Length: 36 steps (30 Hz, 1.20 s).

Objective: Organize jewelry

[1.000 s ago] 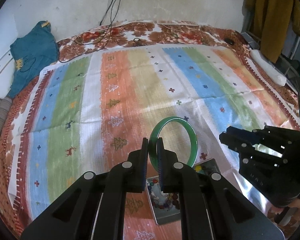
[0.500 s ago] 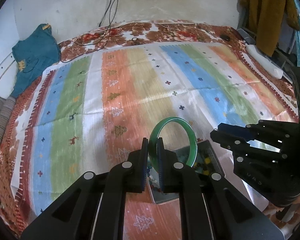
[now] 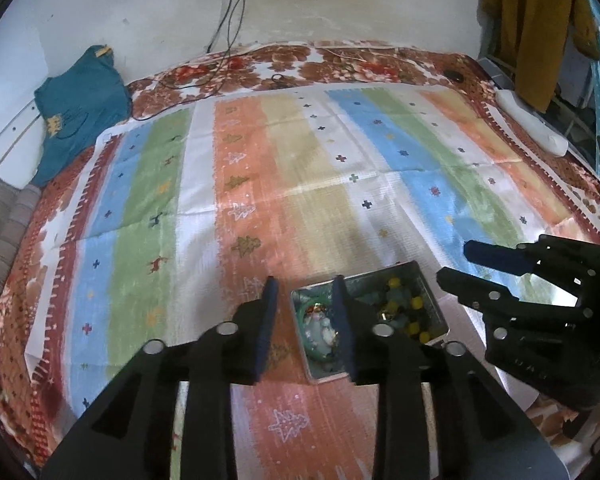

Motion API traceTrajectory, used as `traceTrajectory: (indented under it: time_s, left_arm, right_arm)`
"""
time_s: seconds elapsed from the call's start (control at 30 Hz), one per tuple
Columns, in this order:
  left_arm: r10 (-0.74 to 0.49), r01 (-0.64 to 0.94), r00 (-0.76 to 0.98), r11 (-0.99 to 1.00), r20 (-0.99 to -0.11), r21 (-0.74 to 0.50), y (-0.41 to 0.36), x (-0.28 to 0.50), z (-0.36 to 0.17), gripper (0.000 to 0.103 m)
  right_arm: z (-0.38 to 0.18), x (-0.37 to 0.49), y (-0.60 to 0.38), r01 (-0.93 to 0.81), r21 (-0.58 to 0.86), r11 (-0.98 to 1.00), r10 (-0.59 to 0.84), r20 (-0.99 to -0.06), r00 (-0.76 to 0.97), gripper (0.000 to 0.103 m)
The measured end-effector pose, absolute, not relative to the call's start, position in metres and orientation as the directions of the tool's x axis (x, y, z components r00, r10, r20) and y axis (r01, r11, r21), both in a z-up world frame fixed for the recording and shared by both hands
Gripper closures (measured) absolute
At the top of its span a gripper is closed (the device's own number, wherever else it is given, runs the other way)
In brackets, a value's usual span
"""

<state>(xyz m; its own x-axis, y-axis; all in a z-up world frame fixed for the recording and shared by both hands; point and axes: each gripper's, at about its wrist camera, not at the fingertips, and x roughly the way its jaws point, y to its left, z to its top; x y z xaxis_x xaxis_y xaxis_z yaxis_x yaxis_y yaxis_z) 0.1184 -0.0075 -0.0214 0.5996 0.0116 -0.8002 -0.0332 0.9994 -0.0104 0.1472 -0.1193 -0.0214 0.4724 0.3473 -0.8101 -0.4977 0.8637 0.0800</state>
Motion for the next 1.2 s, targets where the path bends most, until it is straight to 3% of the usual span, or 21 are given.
traceTrajectory:
  time_s: [0.07, 0.17, 0.3, 0.73, 0.83, 1.2]
  left_arm:
    - [0.007, -0.037, 0.602, 0.999, -0.799, -0.019, -0.006, 0.112, -0.02, 0.062]
    - [-0.006, -0.03, 0.617, 0.999, -0.787, -0.031, -0.005, 0.1, -0.014, 0.06]
    - [-0.019, -0.018, 0.645, 0.999, -0.764, -0.039, -0.007, 0.083, -0.005, 0.044]
    - [-0.062, -0.024, 0.666, 0.994, -0.744, -0.104, -0.006, 0.048, -0.001, 0.018]
    - [-0.075, -0.02, 0.673, 0.993, -0.736, -0.12, -0.007, 0.043, -0.001, 0.007]
    - [-0.039, -0.036, 0.69, 0.996, -0.723, -0.088, -0.007, 0.021, -0.002, 0.006]
  right_arm:
    - [-0.019, 0.144, -0.123, -0.492, 0.088, 0.866, 0.353, -0.805, 0.476, 0.061]
    - [-0.016, 0.139, -0.129, -0.482, 0.084, 0.872, 0.349, -0.797, 0.493, 0.057]
    - [-0.012, 0.13, -0.133, -0.486, 0.065, 0.871, 0.346, -0.785, 0.514, 0.051]
    - [0.004, 0.09, -0.155, -0.509, 0.085, 0.856, 0.398, -0.737, 0.546, 0.029]
    - [0.007, 0.084, -0.16, -0.509, 0.09, 0.856, 0.407, -0.725, 0.556, 0.024]
    - [0.018, 0.063, -0.17, -0.514, 0.074, 0.855, 0.417, -0.687, 0.595, 0.011]
